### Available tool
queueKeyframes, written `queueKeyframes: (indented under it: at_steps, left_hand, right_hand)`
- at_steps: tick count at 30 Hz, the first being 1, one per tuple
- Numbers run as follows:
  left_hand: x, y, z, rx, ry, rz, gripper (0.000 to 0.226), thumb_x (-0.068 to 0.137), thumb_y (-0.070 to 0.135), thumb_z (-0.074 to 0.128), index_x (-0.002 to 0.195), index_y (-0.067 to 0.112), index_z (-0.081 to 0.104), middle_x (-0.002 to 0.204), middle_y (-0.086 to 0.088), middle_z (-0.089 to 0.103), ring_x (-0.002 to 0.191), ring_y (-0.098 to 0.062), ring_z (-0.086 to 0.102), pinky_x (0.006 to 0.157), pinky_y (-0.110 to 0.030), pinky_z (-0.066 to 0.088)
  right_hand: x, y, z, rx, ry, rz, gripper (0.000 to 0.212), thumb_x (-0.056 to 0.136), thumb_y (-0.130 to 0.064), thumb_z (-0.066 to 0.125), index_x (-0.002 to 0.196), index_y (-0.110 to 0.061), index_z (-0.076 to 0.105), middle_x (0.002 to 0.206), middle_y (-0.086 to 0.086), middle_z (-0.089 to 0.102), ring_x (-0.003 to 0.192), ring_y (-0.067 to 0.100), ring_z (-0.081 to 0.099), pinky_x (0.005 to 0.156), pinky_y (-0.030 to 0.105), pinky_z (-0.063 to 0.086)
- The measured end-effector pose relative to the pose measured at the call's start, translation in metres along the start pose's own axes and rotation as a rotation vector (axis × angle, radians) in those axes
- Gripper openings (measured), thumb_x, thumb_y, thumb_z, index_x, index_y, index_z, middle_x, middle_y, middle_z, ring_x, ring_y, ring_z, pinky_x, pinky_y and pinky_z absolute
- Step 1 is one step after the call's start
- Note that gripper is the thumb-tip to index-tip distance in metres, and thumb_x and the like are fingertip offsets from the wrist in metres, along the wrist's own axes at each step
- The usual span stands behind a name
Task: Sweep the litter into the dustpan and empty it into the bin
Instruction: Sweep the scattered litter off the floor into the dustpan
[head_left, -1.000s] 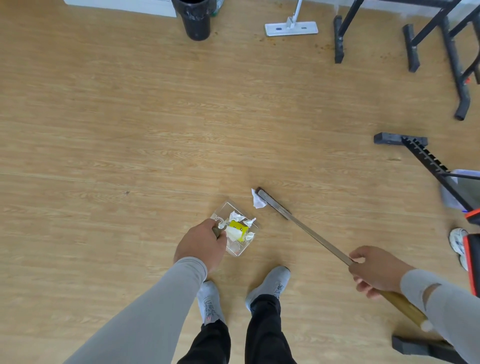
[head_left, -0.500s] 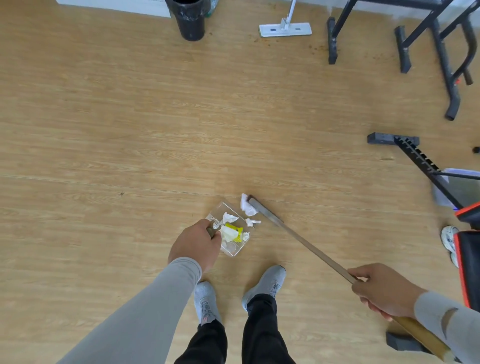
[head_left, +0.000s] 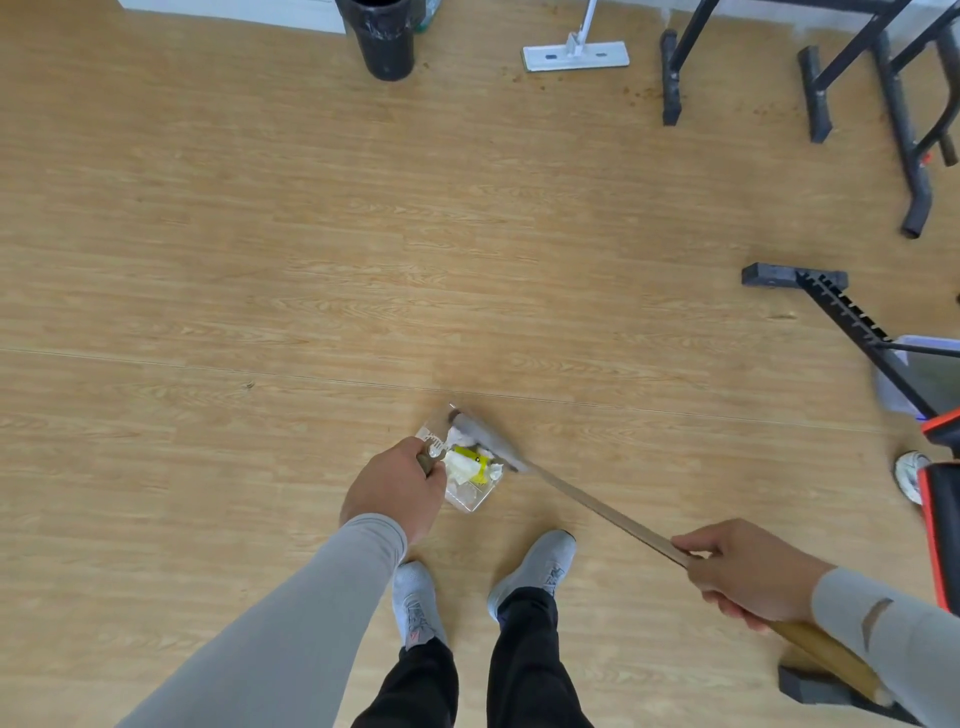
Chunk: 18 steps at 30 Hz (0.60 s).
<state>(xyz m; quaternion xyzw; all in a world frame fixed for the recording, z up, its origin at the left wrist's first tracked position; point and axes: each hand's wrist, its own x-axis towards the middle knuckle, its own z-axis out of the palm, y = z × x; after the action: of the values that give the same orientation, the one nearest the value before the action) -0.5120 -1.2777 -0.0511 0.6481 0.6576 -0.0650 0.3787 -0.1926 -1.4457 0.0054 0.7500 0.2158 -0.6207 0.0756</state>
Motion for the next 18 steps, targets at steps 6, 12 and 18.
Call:
queueKeyframes:
  at_steps: [6, 12, 18]
  left_hand:
    - [0.001, -0.002, 0.000, -0.005, -0.002, 0.001, 0.012, 0.096, 0.036, 0.054, 0.095, 0.025, 0.060, 0.077, 0.005, 0.066, 0.072, -0.019, 0.063, 0.068, -0.036, 0.056]
    - [0.001, -0.001, 0.001, -0.017, -0.008, 0.001, 0.013, 0.095, 0.037, 0.054, 0.096, 0.026, 0.060, 0.079, 0.004, 0.067, 0.074, -0.021, 0.064, 0.070, -0.037, 0.057]
    - [0.001, -0.003, 0.001, -0.013, -0.007, -0.003, 0.010, 0.095, 0.037, 0.054, 0.092, 0.027, 0.057, 0.079, 0.005, 0.066, 0.074, -0.021, 0.063, 0.066, -0.034, 0.053]
  right_hand:
    - [-0.019, 0.021, -0.007, 0.057, 0.033, -0.012, 0.057, 0.094, -0.008, 0.055, 0.149, -0.021, 0.048, 0.067, 0.009, 0.059, 0.047, 0.019, 0.043, 0.040, 0.026, 0.035]
    - [-0.013, 0.015, -0.008, 0.007, 0.115, -0.016, 0.059, 0.093, -0.008, 0.056, 0.150, -0.019, 0.046, 0.066, 0.010, 0.061, 0.043, 0.018, 0.045, 0.040, 0.026, 0.039]
    - [-0.002, 0.000, 0.000, -0.047, 0.180, 0.000, 0.055, 0.094, -0.020, 0.058, 0.148, -0.022, 0.047, 0.063, 0.006, 0.063, 0.045, 0.018, 0.050, 0.043, 0.025, 0.043]
